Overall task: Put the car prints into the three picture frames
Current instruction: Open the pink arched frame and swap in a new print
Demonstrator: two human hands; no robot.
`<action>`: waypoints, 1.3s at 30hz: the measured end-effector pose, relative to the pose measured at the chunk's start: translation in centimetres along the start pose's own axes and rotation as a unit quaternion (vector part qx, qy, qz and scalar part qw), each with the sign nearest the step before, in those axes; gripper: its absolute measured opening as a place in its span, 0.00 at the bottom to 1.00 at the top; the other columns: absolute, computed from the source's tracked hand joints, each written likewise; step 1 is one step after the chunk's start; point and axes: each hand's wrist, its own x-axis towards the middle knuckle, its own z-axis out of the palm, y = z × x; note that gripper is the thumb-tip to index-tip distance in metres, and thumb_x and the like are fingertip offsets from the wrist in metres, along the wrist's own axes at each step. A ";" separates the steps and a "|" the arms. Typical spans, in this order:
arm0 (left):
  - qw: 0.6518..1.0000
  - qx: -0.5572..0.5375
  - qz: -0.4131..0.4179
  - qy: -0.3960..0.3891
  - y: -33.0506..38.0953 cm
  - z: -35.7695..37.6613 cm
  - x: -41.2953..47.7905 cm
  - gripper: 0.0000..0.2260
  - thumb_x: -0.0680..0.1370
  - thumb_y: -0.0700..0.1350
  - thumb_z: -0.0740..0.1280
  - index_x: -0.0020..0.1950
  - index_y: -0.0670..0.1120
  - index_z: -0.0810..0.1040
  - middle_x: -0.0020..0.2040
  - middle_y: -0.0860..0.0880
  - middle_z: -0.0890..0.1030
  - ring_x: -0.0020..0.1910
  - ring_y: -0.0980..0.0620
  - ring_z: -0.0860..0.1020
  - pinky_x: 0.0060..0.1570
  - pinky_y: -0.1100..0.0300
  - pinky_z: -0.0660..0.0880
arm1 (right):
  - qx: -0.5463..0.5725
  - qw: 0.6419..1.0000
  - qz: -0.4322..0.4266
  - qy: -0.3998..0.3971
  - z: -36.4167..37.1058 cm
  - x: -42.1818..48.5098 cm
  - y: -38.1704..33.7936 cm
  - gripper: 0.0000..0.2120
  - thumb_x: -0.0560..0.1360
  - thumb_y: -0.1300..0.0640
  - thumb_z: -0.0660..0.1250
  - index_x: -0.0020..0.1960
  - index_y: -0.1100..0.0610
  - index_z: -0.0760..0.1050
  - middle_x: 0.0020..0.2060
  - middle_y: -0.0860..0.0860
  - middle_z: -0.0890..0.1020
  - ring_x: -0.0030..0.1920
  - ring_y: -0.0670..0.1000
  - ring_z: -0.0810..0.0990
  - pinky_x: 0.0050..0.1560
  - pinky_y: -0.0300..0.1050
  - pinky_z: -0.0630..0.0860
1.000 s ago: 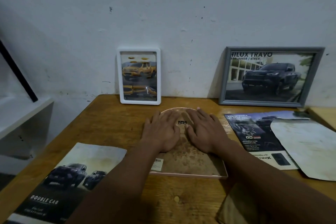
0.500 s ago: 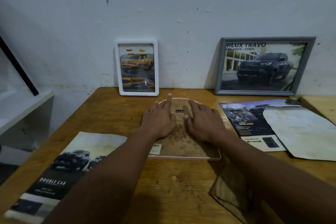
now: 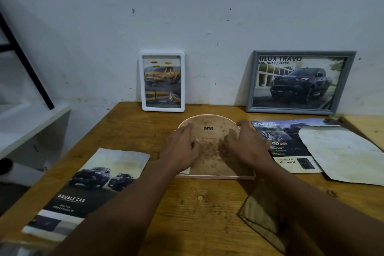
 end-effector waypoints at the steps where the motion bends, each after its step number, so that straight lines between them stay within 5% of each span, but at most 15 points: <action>1: 1.000 -0.014 0.001 0.001 0.4 0.4 0.1 0.28 0.83 0.54 0.60 0.81 0.50 0.58 0.76 0.47 0.69 0.73 0.45 0.68 0.69 0.44 0.71 | 0.074 0.997 0.020 -0.009 -1.2 0.4 0.2 0.24 0.75 0.40 0.60 0.67 0.48 0.65 0.60 0.55 0.78 0.59 0.59 0.76 0.63 0.65 0.70; 4: 0.995 -0.099 -0.013 -0.008 2.5 1.8 1.1 0.31 0.81 0.59 0.57 0.82 0.57 0.50 0.74 0.46 0.71 0.69 0.43 0.72 0.64 0.41 0.75 | 0.181 0.983 0.028 0.025 -5.4 1.1 0.6 0.20 0.79 0.50 0.65 0.69 0.51 0.69 0.62 0.55 0.77 0.55 0.57 0.79 0.53 0.58 0.80; 8: 0.958 -0.269 -0.045 -0.093 6.7 2.6 2.9 0.35 0.75 0.67 0.58 0.75 0.74 0.40 0.78 0.47 0.66 0.75 0.39 0.66 0.66 0.33 0.70 | 0.195 0.974 -0.041 0.107 -12.2 1.9 -0.2 0.18 0.79 0.55 0.65 0.68 0.55 0.74 0.59 0.53 0.79 0.52 0.52 0.79 0.49 0.46 0.78; 10: 0.937 -0.328 -0.040 -0.113 8.6 2.4 3.7 0.35 0.74 0.67 0.60 0.73 0.77 0.39 0.78 0.48 0.67 0.75 0.39 0.66 0.67 0.31 0.67 | 0.196 0.970 -0.062 0.129 -14.6 2.0 -1.3 0.15 0.78 0.56 0.64 0.64 0.56 0.78 0.55 0.52 0.81 0.50 0.51 0.81 0.48 0.48 0.80; 14: 0.926 -0.372 -0.024 -0.055 11.1 -2.2 4.3 0.34 0.72 0.73 0.53 0.77 0.71 0.48 0.79 0.49 0.65 0.75 0.39 0.67 0.68 0.33 0.67 | 0.253 0.962 -0.096 0.039 -15.4 1.6 -4.6 0.09 0.80 0.56 0.64 0.57 0.56 0.80 0.49 0.53 0.83 0.38 0.48 0.83 0.42 0.49 0.80; 17: 0.897 -0.441 -0.045 0.009 10.1 -7.2 4.9 0.30 0.80 0.67 0.55 0.80 0.59 0.55 0.75 0.49 0.69 0.66 0.42 0.74 0.57 0.43 0.77 | 0.292 0.950 -0.108 -0.017 -13.0 1.5 -7.1 0.18 0.81 0.53 0.63 0.70 0.56 0.72 0.55 0.53 0.82 0.44 0.50 0.84 0.51 0.54 0.81; 19: 0.888 -0.456 -0.064 0.004 8.2 -9.9 5.0 0.32 0.78 0.67 0.60 0.78 0.57 0.62 0.72 0.48 0.72 0.64 0.41 0.76 0.58 0.40 0.77 | 0.267 0.955 -0.125 -0.007 -10.8 1.7 -8.2 0.20 0.81 0.48 0.63 0.71 0.51 0.71 0.58 0.51 0.81 0.50 0.50 0.83 0.55 0.55 0.81; 22: 0.921 -0.384 -0.061 0.003 6.0 -11.5 4.1 0.29 0.78 0.64 0.64 0.77 0.57 0.64 0.72 0.50 0.72 0.63 0.44 0.76 0.62 0.40 0.76 | 0.211 0.970 -0.117 -0.007 -7.6 1.9 -7.9 0.21 0.79 0.45 0.63 0.71 0.49 0.70 0.63 0.52 0.79 0.57 0.50 0.79 0.56 0.52 0.77; 27: 0.970 -0.228 -0.073 -0.034 2.7 -8.0 2.8 0.31 0.82 0.57 0.64 0.82 0.57 0.54 0.81 0.51 0.61 0.77 0.44 0.64 0.73 0.43 0.65 | 0.122 0.990 -0.062 -0.020 -3.6 0.8 -3.3 0.21 0.80 0.51 0.64 0.71 0.53 0.69 0.63 0.55 0.77 0.53 0.51 0.76 0.43 0.45 0.78; 30: 0.956 -0.261 -0.096 -0.097 1.7 -4.6 1.4 0.31 0.82 0.55 0.65 0.82 0.60 0.54 0.80 0.51 0.63 0.71 0.46 0.72 0.64 0.47 0.75 | 0.060 0.997 -0.037 -0.024 -2.2 -0.1 -0.6 0.22 0.80 0.51 0.63 0.72 0.56 0.67 0.63 0.57 0.78 0.57 0.57 0.78 0.53 0.54 0.79; 32: 0.958 -0.246 -0.090 -0.117 1.4 -2.3 0.0 0.32 0.80 0.58 0.66 0.80 0.63 0.55 0.78 0.51 0.67 0.67 0.49 0.75 0.59 0.49 0.79 | 0.044 0.998 -0.043 -0.005 -1.4 -0.6 0.6 0.20 0.80 0.53 0.62 0.71 0.57 0.67 0.63 0.58 0.78 0.60 0.58 0.76 0.56 0.49 0.75; 35: 0.976 -0.180 -0.037 -0.119 0.5 -0.1 -0.3 0.37 0.73 0.71 0.63 0.77 0.72 0.48 0.82 0.55 0.55 0.79 0.45 0.61 0.70 0.38 0.69 | 0.030 0.997 -0.059 0.028 -0.4 -1.1 1.4 0.20 0.80 0.54 0.62 0.70 0.58 0.67 0.62 0.57 0.77 0.61 0.57 0.74 0.57 0.50 0.73; 39: 0.991 -0.026 -0.007 -0.130 0.6 0.3 -1.0 0.36 0.81 0.66 0.55 0.81 0.62 0.36 0.83 0.52 0.37 0.82 0.45 0.42 0.77 0.39 0.52 | -0.009 0.997 -0.078 0.023 0.1 -1.4 1.7 0.20 0.79 0.52 0.63 0.69 0.57 0.67 0.62 0.56 0.77 0.62 0.55 0.74 0.61 0.52 0.74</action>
